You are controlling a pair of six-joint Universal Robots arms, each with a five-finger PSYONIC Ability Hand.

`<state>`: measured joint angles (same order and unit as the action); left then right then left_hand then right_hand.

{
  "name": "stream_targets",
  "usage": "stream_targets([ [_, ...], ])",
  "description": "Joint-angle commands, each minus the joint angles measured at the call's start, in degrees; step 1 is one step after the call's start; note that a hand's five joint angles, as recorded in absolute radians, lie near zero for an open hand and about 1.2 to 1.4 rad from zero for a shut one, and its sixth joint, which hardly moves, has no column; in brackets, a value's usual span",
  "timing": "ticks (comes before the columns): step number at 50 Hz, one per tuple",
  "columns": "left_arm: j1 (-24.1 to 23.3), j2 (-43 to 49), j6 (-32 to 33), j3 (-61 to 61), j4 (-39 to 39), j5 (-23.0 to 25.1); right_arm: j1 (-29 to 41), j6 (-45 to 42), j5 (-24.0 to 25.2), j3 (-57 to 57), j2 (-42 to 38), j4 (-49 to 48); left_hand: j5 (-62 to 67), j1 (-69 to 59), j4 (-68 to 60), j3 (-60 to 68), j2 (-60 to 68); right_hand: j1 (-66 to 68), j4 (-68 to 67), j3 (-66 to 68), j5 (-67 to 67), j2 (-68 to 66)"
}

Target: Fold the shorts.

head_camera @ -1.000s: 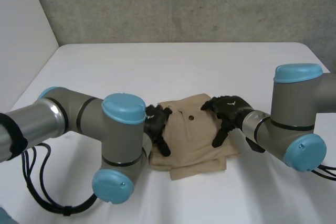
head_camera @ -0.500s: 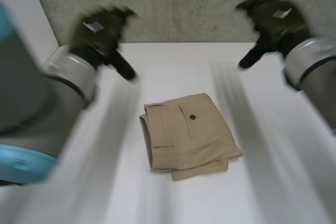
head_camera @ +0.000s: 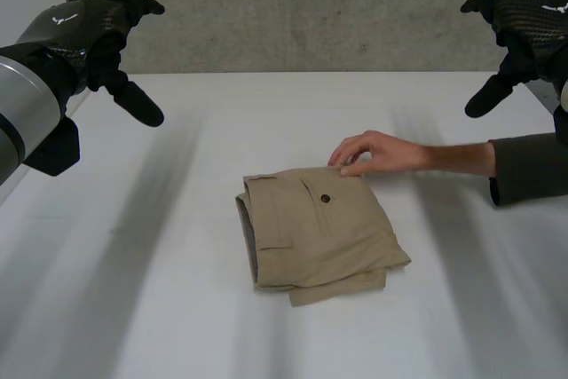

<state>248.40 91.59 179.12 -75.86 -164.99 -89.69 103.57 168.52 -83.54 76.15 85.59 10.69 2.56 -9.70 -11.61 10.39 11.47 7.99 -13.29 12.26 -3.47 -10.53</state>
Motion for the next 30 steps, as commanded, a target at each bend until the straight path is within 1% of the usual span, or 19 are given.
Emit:
stream_targets([
  [1, -0.1, 0.1, 0.0, -0.9, -1.8, -0.1, 0.4, -0.7, -0.1, 1.2, -0.1, -1.1, -2.6, -0.3, 1.6, -0.4, -1.5, 2.0, 3.3, -2.3, 3.5, 0.5],
  [9, -0.1, -0.1, 0.3, -2.2, -5.2, 0.0, 0.5, -0.8, 0.0, 1.3, 0.4, -1.2, -2.6, -0.3, 1.6, -0.4, -1.5, 2.0, 3.3, -2.3, 3.5, 0.5],
  [30, -0.3, -0.3, 0.3, -2.5, -5.7, 0.0, 0.5, -0.8, 0.0, 1.5, 1.4, -1.2, -2.6, -0.3, 1.6, -0.4, -1.5, 2.0, 3.3, -2.3, 3.5, 0.5],
])
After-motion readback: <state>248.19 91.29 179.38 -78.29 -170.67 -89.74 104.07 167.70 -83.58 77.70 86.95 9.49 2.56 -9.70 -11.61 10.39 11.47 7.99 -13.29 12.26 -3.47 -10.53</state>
